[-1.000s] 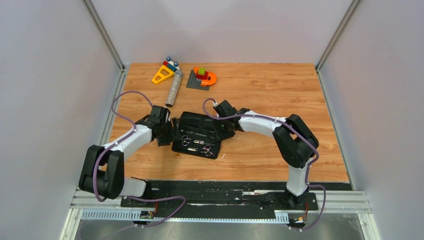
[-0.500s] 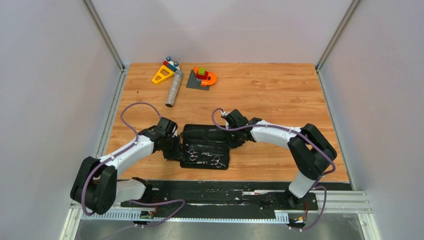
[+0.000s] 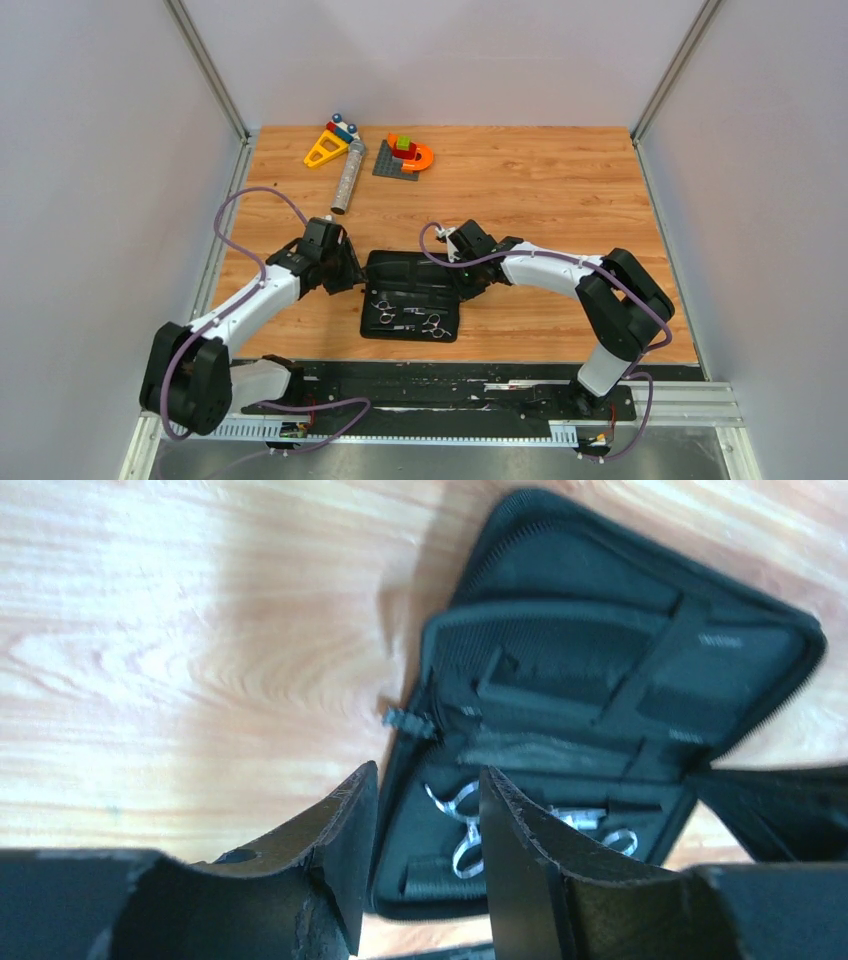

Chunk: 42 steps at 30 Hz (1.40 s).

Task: Sort the hair-cutting tools
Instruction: Close the hairdressing tool bag at the center of the board.

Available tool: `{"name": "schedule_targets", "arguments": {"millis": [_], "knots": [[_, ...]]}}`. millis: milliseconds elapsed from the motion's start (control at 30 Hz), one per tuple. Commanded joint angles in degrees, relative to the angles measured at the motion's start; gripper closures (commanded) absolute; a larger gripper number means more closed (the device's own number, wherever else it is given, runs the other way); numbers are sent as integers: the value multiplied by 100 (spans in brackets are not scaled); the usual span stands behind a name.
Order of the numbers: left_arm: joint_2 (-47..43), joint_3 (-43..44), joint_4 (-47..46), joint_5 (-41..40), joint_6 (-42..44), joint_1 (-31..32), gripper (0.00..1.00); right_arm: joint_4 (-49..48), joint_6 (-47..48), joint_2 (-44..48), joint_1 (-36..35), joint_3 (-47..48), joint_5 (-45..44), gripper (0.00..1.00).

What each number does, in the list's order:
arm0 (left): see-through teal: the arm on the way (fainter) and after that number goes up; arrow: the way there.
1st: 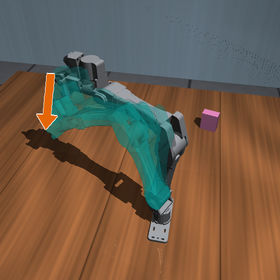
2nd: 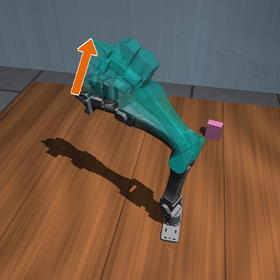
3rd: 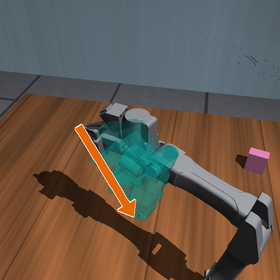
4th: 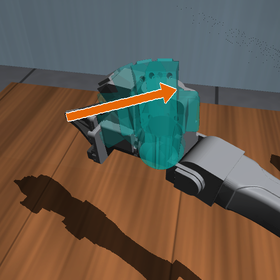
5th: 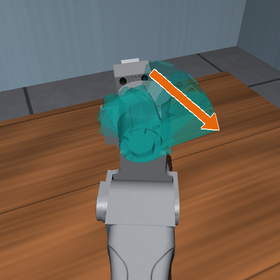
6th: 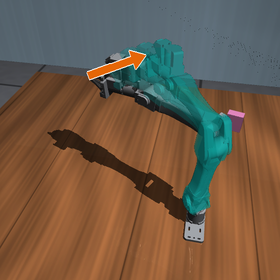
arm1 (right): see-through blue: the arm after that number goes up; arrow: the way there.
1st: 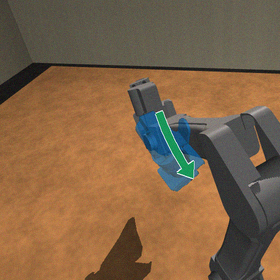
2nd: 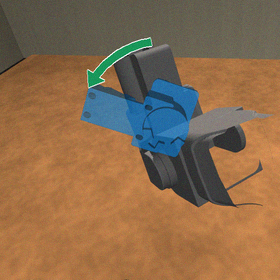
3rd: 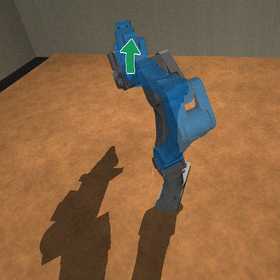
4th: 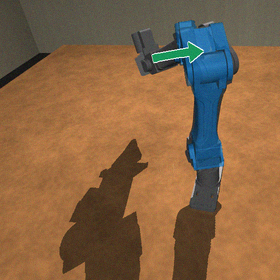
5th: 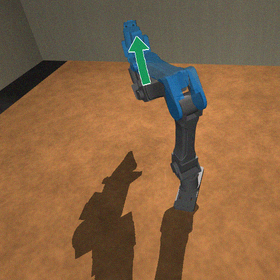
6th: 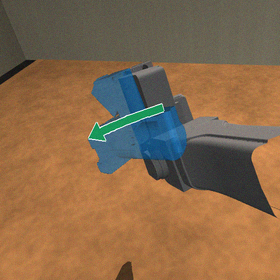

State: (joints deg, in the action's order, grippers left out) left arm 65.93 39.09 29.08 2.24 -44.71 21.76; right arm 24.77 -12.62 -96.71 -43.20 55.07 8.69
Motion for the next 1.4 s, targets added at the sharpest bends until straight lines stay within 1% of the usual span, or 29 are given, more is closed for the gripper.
{"name": "schedule_targets", "arguments": {"millis": [0, 133, 233, 300, 433, 533, 567, 600, 733, 867, 1067, 1167, 1333, 1367], "knots": [[550, 289, -893, -285, 67, -142, 52, 402, 275, -290, -82, -93, 163, 100], [1236, 475, -1169, -260, 303, -154, 56, 406, 303, -305, -79, -75, 185, 100], [1520, 506, -1361, -131, 480, -166, 58, 406, 350, -305, -79, -75, 203, 100], [1725, 537, -1501, -45, 571, -178, 62, 414, 401, -324, -83, -75, 197, 100], [2050, 725, -1539, 83, 792, -172, 71, 427, 544, -358, -83, -75, 196, 100], [2106, 874, -1510, -19, 1045, -172, 82, 443, 633, -374, -92, -57, 205, 100], [2112, 913, -1484, -42, 1119, -172, 83, 448, 664, -379, -92, -48, 204, 100], [2124, 986, -1442, -80, 1264, -172, 88, 462, 703, -388, -99, -34, 203, 100], [2186, 1240, -1299, -93, 1631, -125, 93, 495, 841, -432, -152, 11, 199, 100], [2267, 1452, -1162, -111, 1673, 93, 94, 503, 884, -484, -170, 55, 225, 100], [2496, 1458, -1042, -26, 1118, 249, 92, 515, 893, -516, -206, 107, 248, 100], [2555, 1317, -1152, 19, 755, 292, 89, 510, 878, -541, -206, 124, 235, 100], [2639, 1268, -1370, 168, 424, 369, 86, 514, 884, -558, -212, 177, 188, 100], [2654, 1277, -1451, 217, 376, 405, 83, 513, 884, -566, -207, 205, 189, 100]]}}
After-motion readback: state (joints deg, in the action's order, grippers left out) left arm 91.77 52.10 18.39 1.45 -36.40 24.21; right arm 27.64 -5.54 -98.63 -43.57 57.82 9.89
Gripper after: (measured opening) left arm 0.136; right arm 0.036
